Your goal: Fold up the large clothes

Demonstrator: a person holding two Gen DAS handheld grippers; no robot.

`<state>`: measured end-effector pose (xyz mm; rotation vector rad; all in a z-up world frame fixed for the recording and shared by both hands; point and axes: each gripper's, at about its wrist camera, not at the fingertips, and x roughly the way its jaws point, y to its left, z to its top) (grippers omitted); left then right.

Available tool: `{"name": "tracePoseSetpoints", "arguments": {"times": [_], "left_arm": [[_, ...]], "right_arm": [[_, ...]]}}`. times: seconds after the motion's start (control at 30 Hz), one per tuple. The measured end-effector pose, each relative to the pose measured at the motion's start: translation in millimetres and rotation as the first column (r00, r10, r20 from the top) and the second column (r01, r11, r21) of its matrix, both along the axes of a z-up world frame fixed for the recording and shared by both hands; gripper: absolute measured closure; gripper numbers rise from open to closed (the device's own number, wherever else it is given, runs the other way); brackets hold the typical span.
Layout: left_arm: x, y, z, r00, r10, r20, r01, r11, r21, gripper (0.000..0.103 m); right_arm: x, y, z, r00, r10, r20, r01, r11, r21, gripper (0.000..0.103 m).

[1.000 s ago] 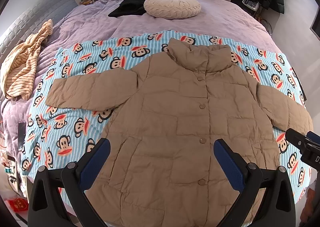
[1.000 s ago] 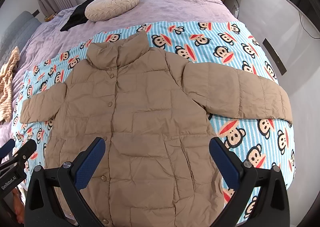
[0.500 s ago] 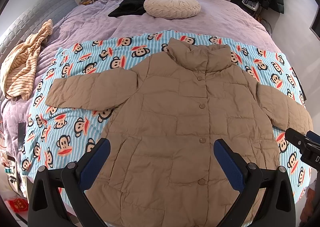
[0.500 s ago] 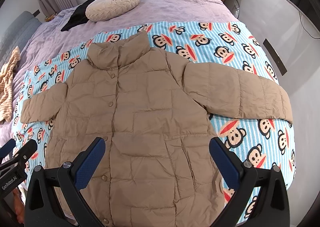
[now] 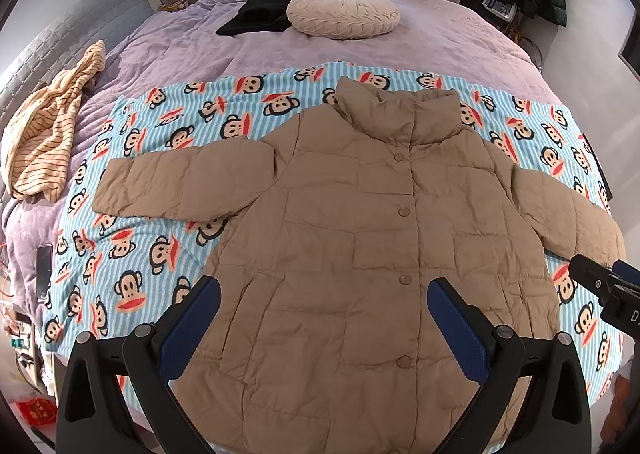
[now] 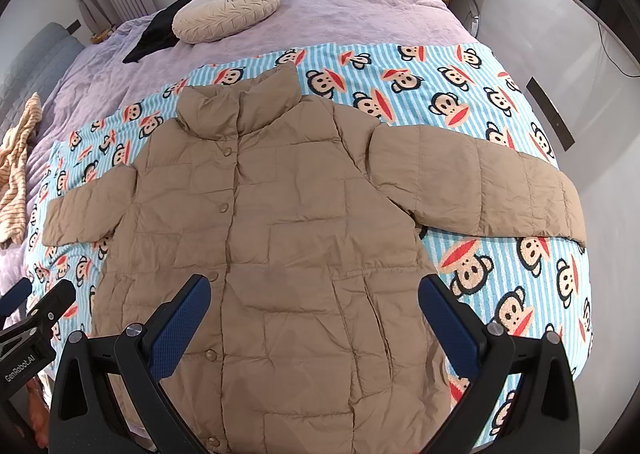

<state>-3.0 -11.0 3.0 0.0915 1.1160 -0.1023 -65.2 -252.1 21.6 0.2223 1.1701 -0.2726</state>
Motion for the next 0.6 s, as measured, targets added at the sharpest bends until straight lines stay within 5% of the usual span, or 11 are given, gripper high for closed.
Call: {"name": "tracePoseSetpoints", "arguments": {"times": [0.6], "left_arm": [[-0.9,0.1,0.3,1.000,0.002,-0.002,-0.002,1.000,-0.003,0.000]], "right_arm": [[-2.4,1.7,-1.1,1.000,0.001,-0.003,-0.001,1.000,0.008,0.000]]}}
